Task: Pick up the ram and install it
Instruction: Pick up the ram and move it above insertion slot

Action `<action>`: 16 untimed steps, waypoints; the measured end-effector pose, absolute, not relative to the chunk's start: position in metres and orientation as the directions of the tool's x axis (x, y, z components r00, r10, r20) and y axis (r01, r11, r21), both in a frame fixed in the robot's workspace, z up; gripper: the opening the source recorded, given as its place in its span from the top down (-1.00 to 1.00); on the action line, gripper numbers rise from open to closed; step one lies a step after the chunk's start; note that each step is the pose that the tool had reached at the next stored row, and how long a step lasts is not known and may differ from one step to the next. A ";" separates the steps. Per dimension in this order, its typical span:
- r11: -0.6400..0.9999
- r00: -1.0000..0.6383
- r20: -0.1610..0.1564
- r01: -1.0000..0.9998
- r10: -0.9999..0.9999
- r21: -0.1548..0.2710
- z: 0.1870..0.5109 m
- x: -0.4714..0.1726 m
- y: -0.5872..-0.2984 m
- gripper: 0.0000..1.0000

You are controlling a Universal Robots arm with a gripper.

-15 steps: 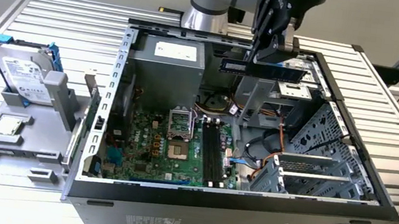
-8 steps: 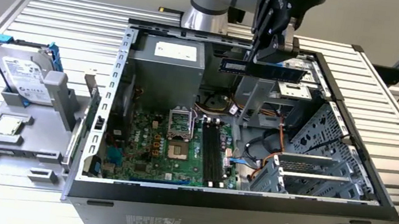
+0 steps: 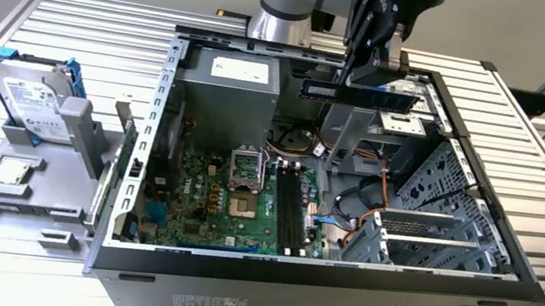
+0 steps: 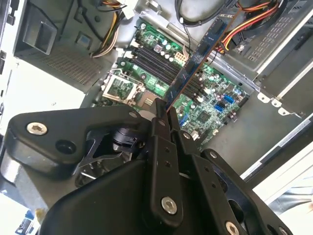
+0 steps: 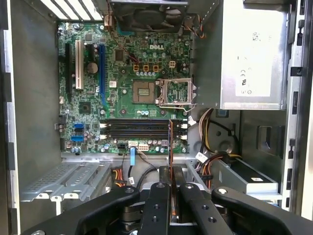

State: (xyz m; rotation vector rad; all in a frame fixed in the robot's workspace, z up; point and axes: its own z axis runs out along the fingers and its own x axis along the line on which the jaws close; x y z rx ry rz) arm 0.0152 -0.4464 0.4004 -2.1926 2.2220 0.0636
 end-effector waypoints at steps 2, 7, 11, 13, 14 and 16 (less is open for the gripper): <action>0.013 -0.014 -0.042 -1.000 -0.999 0.016 0.400 0.015 -0.446 1.00; 0.044 -0.045 -0.042 -0.999 -0.998 0.015 0.400 0.015 -0.446 1.00; 0.103 -0.104 -0.042 -0.995 -0.994 0.015 0.400 0.015 -0.446 1.00; 0.134 -0.135 -0.042 -0.991 -0.990 0.015 0.400 0.015 -0.446 1.00; 0.150 -0.151 -0.042 -0.989 -0.988 0.016 0.400 0.015 -0.446 1.00; 0.177 -0.178 -0.042 -0.984 -0.983 0.016 0.400 0.015 -0.446 1.00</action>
